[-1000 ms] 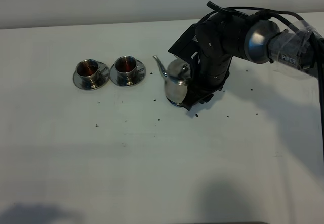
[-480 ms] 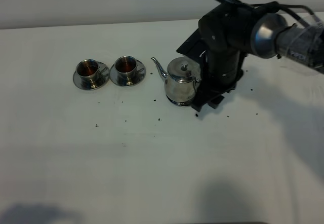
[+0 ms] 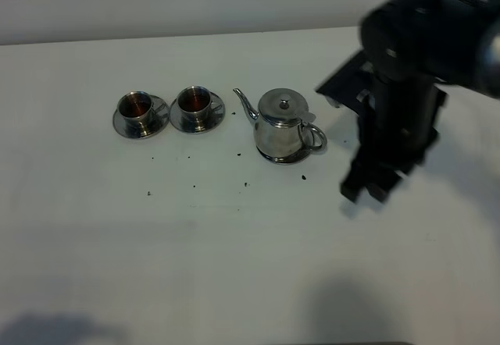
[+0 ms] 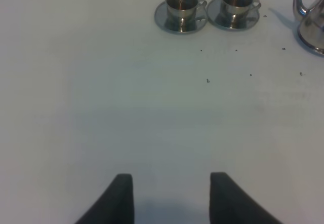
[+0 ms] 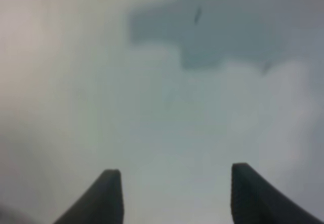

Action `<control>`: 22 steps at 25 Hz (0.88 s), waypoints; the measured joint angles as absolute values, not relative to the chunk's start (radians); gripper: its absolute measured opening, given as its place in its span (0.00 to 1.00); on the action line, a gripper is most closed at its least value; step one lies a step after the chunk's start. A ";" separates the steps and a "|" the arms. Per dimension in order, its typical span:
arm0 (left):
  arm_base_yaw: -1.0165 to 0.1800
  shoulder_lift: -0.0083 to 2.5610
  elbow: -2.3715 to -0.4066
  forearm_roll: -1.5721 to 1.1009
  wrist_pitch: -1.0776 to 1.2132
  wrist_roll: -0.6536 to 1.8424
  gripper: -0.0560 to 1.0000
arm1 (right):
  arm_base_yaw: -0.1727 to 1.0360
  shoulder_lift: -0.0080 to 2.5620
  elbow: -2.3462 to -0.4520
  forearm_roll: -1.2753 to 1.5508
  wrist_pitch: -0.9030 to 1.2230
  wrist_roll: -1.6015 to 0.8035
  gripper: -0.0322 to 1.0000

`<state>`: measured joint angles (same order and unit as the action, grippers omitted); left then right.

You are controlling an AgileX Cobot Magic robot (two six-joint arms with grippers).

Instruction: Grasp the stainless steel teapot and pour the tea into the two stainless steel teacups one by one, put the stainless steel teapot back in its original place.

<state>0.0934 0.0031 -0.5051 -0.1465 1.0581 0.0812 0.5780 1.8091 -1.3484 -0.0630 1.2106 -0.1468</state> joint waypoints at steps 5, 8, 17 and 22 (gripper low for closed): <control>0.093 0.003 -0.505 -0.147 1.058 0.081 0.42 | 0.578 1.521 -1.043 0.000 1.197 -0.147 0.48; 0.093 0.003 -0.505 -0.147 1.058 0.081 0.42 | 0.578 1.332 -0.885 0.021 1.148 -0.145 0.48; 0.093 0.003 -0.505 -0.147 1.058 0.081 0.42 | 0.578 0.888 -0.638 0.050 1.123 -0.145 0.48; 0.093 0.003 -0.505 -0.147 1.058 0.081 0.42 | 0.578 0.696 -0.522 0.015 1.070 -0.143 0.48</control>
